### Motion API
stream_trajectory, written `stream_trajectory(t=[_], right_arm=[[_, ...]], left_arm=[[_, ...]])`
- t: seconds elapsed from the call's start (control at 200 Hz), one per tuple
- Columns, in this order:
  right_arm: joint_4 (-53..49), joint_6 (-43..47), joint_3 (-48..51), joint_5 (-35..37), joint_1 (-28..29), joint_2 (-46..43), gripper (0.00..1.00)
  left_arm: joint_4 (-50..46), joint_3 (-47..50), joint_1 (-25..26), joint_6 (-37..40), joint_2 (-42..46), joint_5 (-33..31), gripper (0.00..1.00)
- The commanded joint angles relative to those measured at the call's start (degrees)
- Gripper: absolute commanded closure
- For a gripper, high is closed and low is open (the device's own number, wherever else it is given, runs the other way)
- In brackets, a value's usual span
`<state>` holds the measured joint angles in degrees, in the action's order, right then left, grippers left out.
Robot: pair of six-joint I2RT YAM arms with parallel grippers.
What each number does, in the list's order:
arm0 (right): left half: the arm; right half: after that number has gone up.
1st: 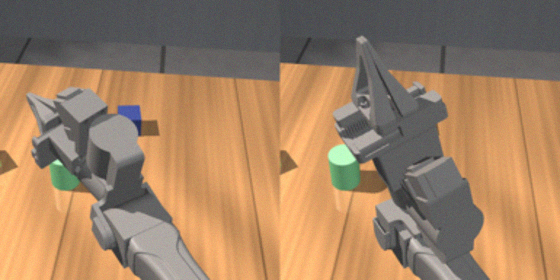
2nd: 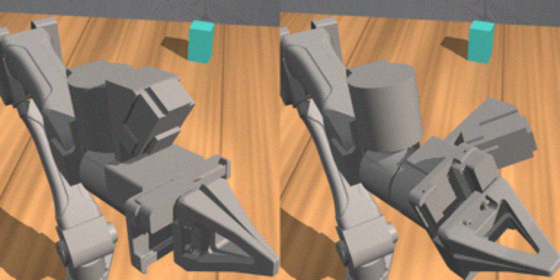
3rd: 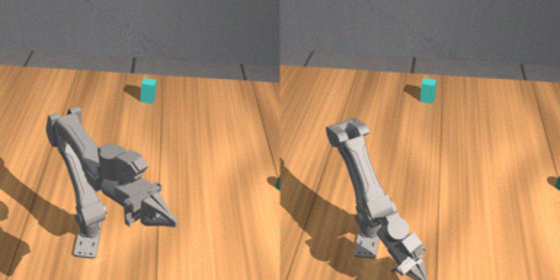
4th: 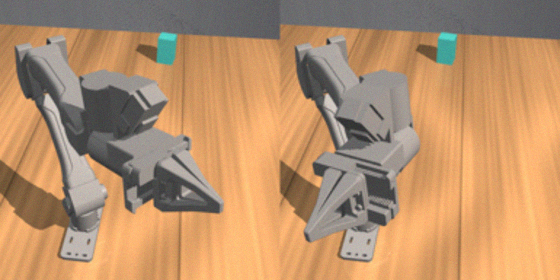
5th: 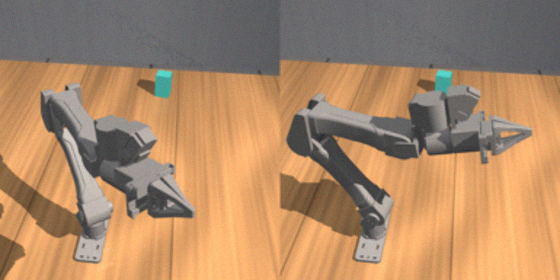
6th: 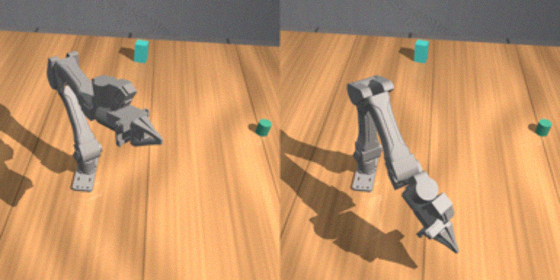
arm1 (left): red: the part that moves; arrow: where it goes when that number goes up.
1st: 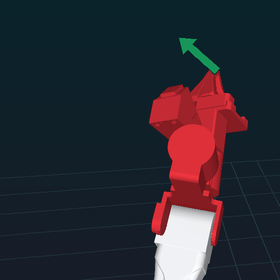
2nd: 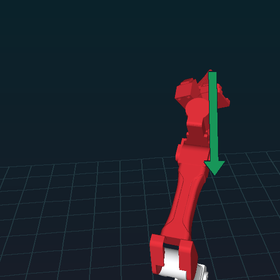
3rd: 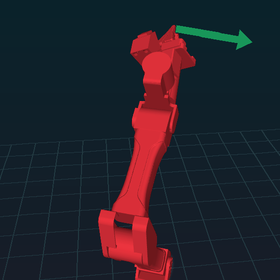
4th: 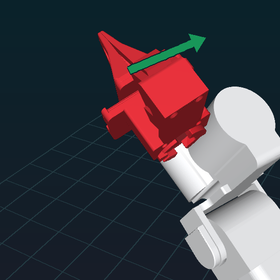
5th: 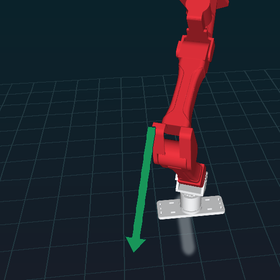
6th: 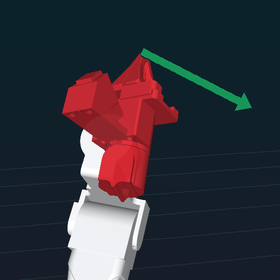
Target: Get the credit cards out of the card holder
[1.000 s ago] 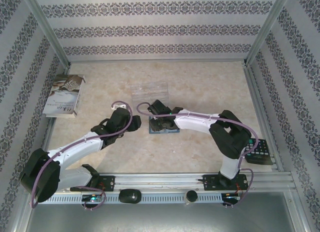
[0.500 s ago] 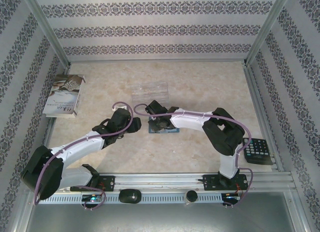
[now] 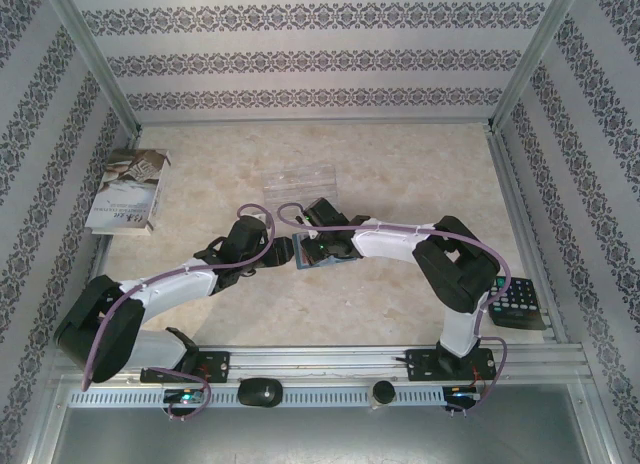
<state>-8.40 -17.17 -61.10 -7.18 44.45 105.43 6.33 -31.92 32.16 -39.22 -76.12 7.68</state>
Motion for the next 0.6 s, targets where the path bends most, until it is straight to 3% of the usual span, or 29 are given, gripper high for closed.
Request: stream_trajectory(t=[0.0,0.19,0.37,0.46,0.595], right_arm=[[6.32,-3.88,2.35,-9.02,-1.61,-2.89,1.00],[11.33,-9.41,5.12,-13.80,-4.06,-4.56,1.00],[16.22,-13.28,8.58,-16.71,-6.57,-5.80,1.00],[16.90,-13.66,9.39,-17.34,-7.12,-5.85,1.00],[18.18,-14.32,10.45,-17.75,-7.43,-5.84,1.00]], left_arm=[[9.40,1.42,-1.48,-2.24,-1.13,4.93,0.45],[12.96,0.69,-2.20,-3.86,-3.98,6.49,0.53],[3.84,-2.78,-2.34,-4.99,-7.31,1.87,0.69],[3.34,-3.58,-2.32,-4.33,-9.28,1.88,0.70],[4.84,-4.81,-2.19,-3.87,-12.26,3.09,0.60]])
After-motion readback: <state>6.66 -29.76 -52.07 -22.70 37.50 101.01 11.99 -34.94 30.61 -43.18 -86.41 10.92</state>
